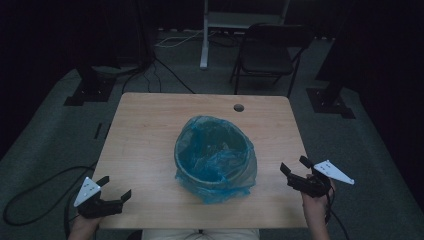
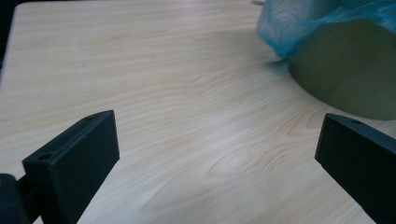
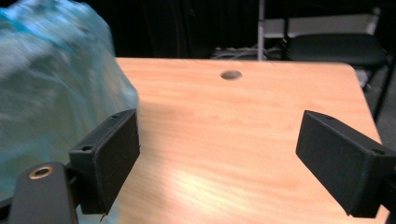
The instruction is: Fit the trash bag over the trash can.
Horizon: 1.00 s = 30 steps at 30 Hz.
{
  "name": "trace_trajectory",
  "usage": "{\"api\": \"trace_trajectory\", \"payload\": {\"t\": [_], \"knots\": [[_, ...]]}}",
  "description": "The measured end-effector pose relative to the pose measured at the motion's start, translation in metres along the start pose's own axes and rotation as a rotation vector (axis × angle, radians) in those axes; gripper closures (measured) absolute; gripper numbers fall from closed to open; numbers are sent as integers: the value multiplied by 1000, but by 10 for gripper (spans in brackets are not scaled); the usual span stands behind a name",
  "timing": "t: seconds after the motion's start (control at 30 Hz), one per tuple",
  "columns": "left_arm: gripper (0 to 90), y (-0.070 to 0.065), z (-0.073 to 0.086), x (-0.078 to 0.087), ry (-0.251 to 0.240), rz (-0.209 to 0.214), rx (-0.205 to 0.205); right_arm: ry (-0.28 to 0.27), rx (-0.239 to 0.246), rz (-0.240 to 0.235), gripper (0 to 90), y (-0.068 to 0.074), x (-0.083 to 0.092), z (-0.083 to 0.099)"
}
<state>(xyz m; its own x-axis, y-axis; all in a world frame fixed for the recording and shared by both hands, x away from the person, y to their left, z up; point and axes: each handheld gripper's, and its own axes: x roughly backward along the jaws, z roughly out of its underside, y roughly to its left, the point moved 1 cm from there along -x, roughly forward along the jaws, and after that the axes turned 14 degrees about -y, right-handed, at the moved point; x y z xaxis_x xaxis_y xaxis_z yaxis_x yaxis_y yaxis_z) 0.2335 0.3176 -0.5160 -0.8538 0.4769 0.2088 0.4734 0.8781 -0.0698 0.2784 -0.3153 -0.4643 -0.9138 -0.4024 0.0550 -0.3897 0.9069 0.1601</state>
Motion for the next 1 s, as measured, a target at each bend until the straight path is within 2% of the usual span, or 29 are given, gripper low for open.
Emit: {"api": "trace_trajectory", "payload": {"t": [0.13, 0.27, 0.3, 0.43, 0.57, 0.63, 0.67, 0.7, 0.73, 0.77, 0.8, 0.83, 0.9, 0.93, 1.0], "knots": [[2, 11, 4, 16, -21, -37, 46, 2, -28, 40, 130, -8, 12, 14], [2, 10, 5, 22, -8, -50, 27, -16, -29, 61, 130, -8, 18, 21], [3, 10, 5, 24, -3, -51, 20, -20, -6, 80, 130, -8, 21, 25], [2, 8, 9, 31, 15, -63, 10, -12, 1, 95, 130, -9, 24, 31], [3, 10, 17, 37, 37, -86, 32, 14, -16, 113, 130, -14, 27, 41], [2, 12, 20, 41, 27, -109, 45, 16, -21, 118, 130, -14, 29, 47], [3, 13, 22, 44, 12, -127, 54, 22, -12, 135, 130, -16, 31, 53], [3, 13, 22, 44, 12, -127, 54, 22, -12, 135, 130, -16, 31, 53], [3, 14, 24, 46, 0, -148, 63, 22, -11, 143, 130, -17, 32, 56], [3, 15, 25, 48, -7, -161, 69, 21, -22, 171, 131, -21, 36, 62], [3, 17, 27, 49, -9, -189, 77, 22, -30, 177, 131, -23, 37, 64], [3, 19, 27, 50, -8, -200, 78, 28, -39, 183, 131, -26, 38, 67], [3, 20, 27, 50, -5, -212, 83, 33, -48, 190, 131, -29, 38, 70], [3, 22, 27, 52, -24, -226, 91, 49, -69, 216, 131, -34, 39, 74], [3, 23, 27, 52, -27, -236, 99, 46, -92, 227, 131, -38, 41, 76]]}}
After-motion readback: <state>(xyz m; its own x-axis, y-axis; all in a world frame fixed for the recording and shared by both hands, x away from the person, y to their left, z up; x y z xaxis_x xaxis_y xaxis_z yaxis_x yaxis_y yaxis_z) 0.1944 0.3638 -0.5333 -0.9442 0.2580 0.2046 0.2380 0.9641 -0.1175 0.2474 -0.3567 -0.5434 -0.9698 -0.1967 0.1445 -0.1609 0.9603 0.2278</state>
